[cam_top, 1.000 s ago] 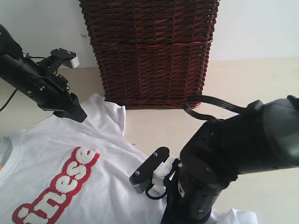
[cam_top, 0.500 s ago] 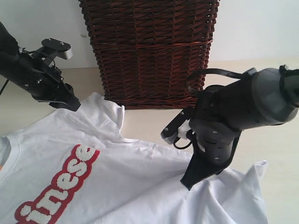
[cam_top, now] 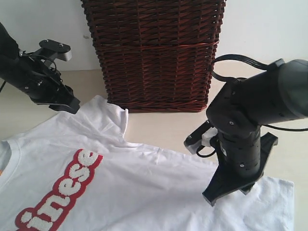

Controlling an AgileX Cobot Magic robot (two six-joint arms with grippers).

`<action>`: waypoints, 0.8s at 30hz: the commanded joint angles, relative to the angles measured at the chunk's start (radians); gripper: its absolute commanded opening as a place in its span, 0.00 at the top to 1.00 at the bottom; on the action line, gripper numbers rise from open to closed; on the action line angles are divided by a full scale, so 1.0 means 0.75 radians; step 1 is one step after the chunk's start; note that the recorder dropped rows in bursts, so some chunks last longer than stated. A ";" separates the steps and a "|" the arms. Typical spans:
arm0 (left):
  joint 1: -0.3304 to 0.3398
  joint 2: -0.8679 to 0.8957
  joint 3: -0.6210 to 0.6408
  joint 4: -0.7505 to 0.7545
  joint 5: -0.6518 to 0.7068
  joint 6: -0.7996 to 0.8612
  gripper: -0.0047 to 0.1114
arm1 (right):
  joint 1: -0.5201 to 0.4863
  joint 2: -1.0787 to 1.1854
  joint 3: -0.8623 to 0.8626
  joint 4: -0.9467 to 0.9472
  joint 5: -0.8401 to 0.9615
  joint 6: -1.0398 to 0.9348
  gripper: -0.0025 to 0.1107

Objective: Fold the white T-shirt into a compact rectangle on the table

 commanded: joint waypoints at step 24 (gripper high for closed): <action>0.056 0.058 0.003 -0.267 0.087 0.196 0.96 | -0.544 -0.014 0.070 0.243 -0.345 -0.122 0.98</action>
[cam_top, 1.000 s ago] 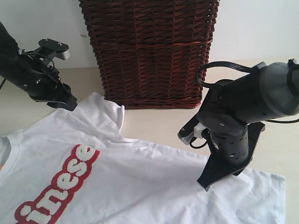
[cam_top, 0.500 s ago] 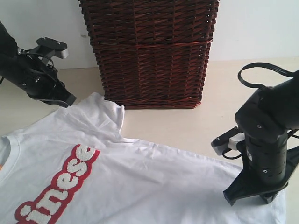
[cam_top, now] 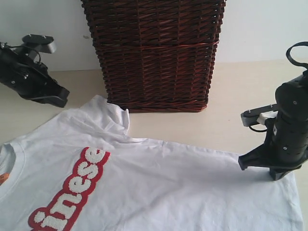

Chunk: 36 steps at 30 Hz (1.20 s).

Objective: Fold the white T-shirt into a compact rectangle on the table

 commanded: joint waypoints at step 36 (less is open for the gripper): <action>0.152 0.459 -0.473 0.841 0.303 -0.870 0.96 | -0.006 -0.364 -0.023 0.577 -0.154 -0.569 0.98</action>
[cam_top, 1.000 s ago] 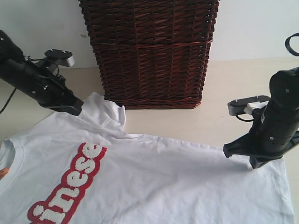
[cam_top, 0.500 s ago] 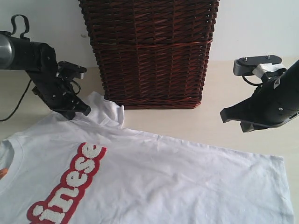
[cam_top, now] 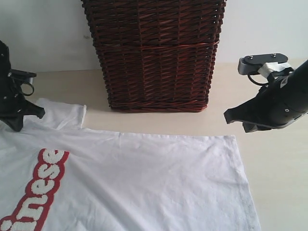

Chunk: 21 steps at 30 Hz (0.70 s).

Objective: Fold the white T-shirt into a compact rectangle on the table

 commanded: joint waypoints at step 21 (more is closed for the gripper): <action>-0.043 -0.011 -0.001 -0.490 -0.275 0.336 0.96 | -0.006 0.539 -0.189 0.247 -0.033 -0.271 0.98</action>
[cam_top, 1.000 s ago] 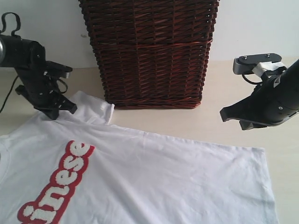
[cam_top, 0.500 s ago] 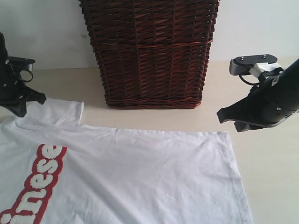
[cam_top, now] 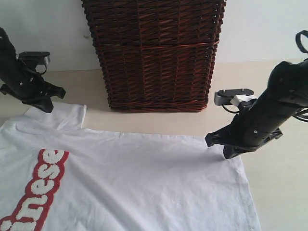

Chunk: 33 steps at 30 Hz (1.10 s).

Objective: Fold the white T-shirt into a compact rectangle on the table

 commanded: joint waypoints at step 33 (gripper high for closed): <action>-0.006 0.445 -1.022 0.335 0.362 -0.064 0.96 | -0.087 0.263 -0.651 -0.203 0.123 0.066 0.98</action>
